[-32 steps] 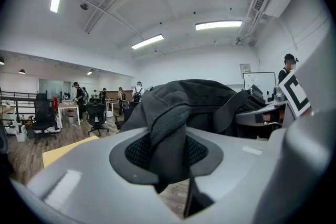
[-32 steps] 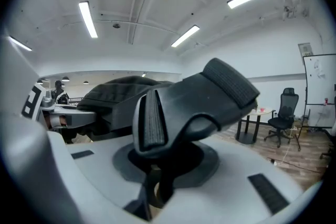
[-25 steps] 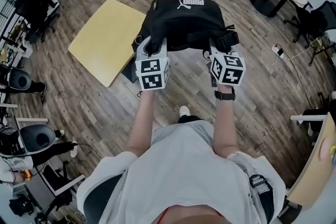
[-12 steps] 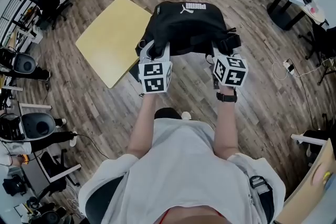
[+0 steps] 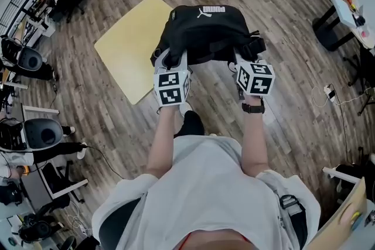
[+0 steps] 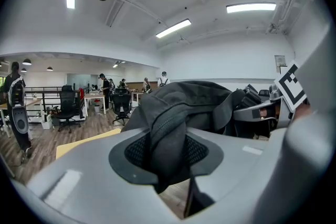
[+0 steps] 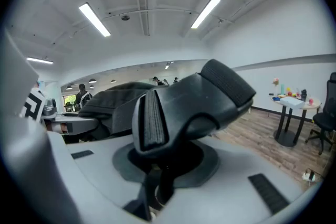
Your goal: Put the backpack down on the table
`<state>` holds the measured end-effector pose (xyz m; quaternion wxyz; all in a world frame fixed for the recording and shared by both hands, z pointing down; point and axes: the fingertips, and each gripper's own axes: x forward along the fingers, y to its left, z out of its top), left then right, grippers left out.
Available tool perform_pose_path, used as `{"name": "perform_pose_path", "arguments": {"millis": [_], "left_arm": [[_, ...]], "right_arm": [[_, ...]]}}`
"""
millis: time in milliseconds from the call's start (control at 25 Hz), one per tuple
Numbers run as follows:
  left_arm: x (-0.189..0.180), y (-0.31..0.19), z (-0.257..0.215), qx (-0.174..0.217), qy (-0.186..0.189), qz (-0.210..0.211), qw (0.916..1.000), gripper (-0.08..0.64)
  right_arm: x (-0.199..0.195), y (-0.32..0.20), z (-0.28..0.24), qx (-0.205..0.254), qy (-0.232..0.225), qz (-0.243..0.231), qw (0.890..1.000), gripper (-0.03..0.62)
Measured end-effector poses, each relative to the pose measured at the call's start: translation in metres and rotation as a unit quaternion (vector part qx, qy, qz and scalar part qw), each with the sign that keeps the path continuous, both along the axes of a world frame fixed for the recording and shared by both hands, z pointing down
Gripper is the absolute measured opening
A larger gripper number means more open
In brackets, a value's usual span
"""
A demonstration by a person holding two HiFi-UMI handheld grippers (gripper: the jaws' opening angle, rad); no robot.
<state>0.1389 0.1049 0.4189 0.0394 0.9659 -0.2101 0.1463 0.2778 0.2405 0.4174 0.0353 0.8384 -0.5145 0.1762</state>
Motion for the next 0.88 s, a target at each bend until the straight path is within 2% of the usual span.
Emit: {"name": "perform_pose_path", "arguments": {"millis": [240, 480, 640, 880], "left_arm": [[0.004, -0.111, -0.015, 0.001, 0.025, -0.044, 0.9987, 0.121], [-0.017, -0.219, -0.023, 0.002, 0.041, -0.098, 0.9944, 0.121], [-0.037, -0.27, -0.019, 0.001, 0.043, -0.128, 0.9908, 0.121], [-0.082, -0.328, -0.006, -0.019, 0.042, -0.178, 0.983, 0.121]], "right_arm": [[0.01, -0.119, -0.019, 0.004, 0.025, -0.043, 0.999, 0.08], [-0.003, -0.238, -0.03, 0.006, 0.038, -0.092, 0.995, 0.08], [-0.016, -0.298, -0.026, 0.008, 0.04, -0.119, 0.992, 0.08], [-0.057, -0.364, -0.017, -0.008, 0.041, -0.169, 0.985, 0.081]]}}
